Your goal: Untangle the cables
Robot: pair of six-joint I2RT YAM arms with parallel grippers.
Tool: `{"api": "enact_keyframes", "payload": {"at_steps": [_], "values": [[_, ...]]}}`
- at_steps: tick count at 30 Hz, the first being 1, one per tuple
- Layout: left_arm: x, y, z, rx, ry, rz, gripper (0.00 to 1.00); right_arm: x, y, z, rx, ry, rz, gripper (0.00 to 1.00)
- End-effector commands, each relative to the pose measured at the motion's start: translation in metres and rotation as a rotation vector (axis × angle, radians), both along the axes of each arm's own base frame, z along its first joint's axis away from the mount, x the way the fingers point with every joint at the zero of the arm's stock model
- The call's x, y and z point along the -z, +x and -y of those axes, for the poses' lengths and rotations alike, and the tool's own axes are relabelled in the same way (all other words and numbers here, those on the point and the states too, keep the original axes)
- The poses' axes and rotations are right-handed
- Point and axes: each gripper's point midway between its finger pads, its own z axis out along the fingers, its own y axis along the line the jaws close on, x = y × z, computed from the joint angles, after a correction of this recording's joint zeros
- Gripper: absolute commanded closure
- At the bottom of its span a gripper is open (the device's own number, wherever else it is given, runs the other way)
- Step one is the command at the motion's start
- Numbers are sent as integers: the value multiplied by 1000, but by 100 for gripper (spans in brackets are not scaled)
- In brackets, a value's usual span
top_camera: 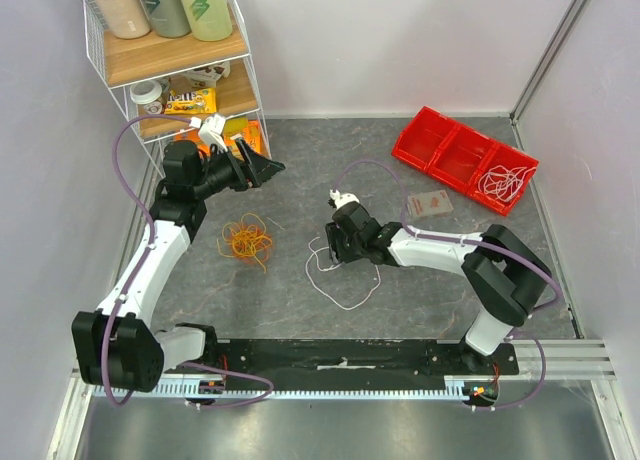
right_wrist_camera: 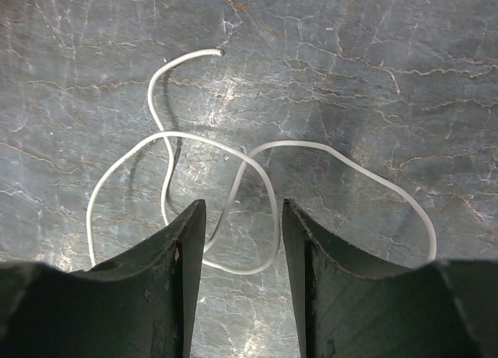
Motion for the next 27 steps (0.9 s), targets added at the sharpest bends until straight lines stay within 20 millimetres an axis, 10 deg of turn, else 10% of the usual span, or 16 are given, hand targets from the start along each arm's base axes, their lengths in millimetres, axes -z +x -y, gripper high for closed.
{"api": "enact_keyframes", "payload": {"at_steps": [1,8,14,22,27], "values": [[-8,1,2,20,-30,26,17,-4,10,-3,27,-8,40,49],[-9,0,2,21,-40,24,17,-16,17,6,50,-35,96,96],[-15,-4,4,31,-60,32,17,-96,36,42,121,-74,279,100],[-27,-11,3,58,-117,46,18,-264,78,184,528,7,578,100],[-33,-14,1,61,-145,56,18,-335,89,273,811,-102,764,100]]}}
